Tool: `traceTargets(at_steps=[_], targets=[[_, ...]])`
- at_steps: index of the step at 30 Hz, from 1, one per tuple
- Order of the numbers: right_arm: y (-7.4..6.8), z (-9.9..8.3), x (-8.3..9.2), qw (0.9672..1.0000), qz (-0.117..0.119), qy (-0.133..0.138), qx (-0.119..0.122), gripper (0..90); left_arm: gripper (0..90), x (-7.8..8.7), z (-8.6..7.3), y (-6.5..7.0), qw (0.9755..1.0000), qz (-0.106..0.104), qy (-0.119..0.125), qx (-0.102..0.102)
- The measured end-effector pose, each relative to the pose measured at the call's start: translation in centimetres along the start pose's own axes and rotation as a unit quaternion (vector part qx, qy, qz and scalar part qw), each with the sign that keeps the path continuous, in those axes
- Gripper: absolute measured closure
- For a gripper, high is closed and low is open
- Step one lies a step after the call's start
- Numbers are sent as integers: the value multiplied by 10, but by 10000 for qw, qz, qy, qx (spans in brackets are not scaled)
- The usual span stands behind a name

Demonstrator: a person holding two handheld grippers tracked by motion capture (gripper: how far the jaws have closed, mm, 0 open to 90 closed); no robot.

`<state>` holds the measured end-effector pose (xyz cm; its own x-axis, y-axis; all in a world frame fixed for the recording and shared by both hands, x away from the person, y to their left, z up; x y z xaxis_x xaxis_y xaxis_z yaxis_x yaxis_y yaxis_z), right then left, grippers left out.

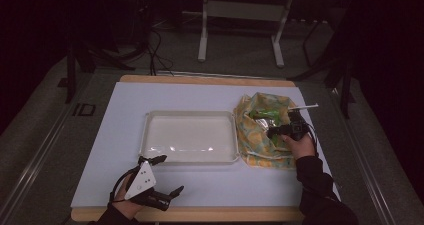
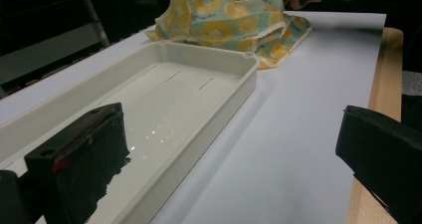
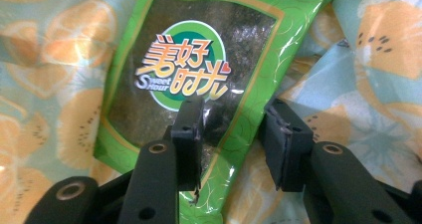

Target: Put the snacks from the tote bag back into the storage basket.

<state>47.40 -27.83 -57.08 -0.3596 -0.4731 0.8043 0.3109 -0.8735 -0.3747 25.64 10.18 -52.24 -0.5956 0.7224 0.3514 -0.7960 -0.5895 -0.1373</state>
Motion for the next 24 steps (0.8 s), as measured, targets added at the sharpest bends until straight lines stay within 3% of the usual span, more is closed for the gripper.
traceTargets(at_steps=[6,14,17,24], targets=[[1,1,-3,9997,-195,-102,57,709,3,0,0,0,10000,-6,-17,-18],[-6,3,-6,9981,-422,-156,430,838,3,-1,0,0,10000,-9,-19,-18],[-8,4,-7,9967,-541,-148,581,853,3,0,-1,0,10000,-6,-20,-10],[-11,5,-5,9962,-593,-25,631,877,3,0,-1,0,10000,-4,-19,-12]])
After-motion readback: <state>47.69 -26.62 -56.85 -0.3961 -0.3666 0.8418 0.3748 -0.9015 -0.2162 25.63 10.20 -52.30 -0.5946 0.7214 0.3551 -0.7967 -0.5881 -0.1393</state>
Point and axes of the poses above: each handheld gripper's, and its own axes: x roughly backward along the jaws, z roughly out of its top, y roughly to its right, the point moved 8 cm from there along -x, roughly forward along the jaws, and after that the axes turned 1 degree about -y, right-handed, at the moved point
